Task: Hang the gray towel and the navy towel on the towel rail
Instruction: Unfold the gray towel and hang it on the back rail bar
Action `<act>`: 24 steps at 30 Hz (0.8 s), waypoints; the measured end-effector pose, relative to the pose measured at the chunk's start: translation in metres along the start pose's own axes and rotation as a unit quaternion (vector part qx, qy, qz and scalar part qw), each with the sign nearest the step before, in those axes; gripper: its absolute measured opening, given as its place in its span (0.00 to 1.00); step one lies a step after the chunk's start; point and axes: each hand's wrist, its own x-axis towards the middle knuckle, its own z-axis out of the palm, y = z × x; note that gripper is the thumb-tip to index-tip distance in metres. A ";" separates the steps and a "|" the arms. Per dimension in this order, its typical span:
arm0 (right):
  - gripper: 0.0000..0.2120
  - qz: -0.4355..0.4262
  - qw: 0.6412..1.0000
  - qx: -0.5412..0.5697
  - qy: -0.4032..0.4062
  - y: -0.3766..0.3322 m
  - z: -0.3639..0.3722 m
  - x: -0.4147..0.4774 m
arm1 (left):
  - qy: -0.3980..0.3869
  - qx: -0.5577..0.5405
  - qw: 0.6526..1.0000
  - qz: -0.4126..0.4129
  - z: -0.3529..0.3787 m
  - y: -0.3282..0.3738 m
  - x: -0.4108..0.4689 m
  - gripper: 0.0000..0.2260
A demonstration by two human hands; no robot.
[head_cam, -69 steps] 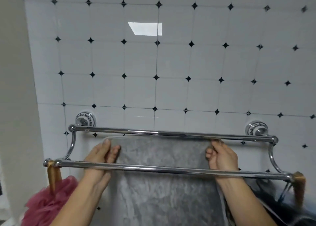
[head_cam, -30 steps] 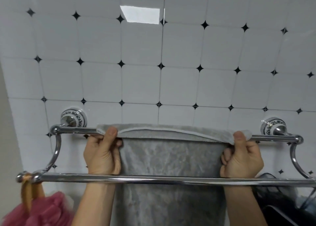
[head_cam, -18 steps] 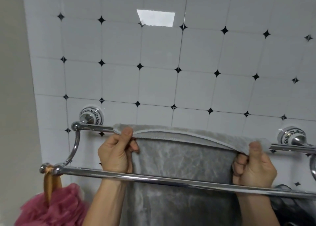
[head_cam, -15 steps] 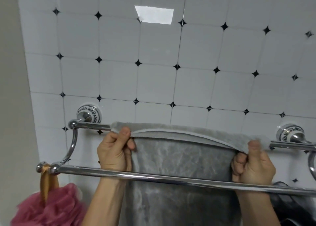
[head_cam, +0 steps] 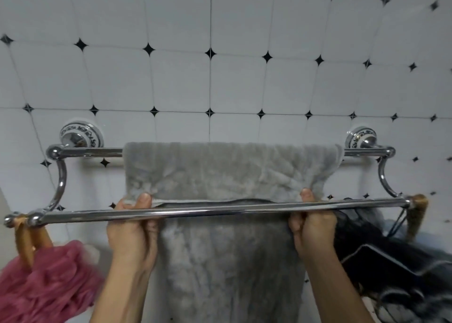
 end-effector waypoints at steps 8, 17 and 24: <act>0.19 0.059 0.993 -0.107 -0.001 0.032 -0.052 -0.026 | 0.009 0.076 0.997 -0.029 -0.062 -0.017 -0.051 0.19; 0.22 0.122 0.949 -0.290 -0.021 0.066 -0.116 -0.082 | 0.064 0.230 0.962 -0.129 -0.143 -0.036 -0.112 0.19; 0.21 0.203 0.930 -0.307 -0.003 0.093 -0.154 -0.122 | 0.087 0.305 0.927 -0.199 -0.182 -0.045 -0.145 0.21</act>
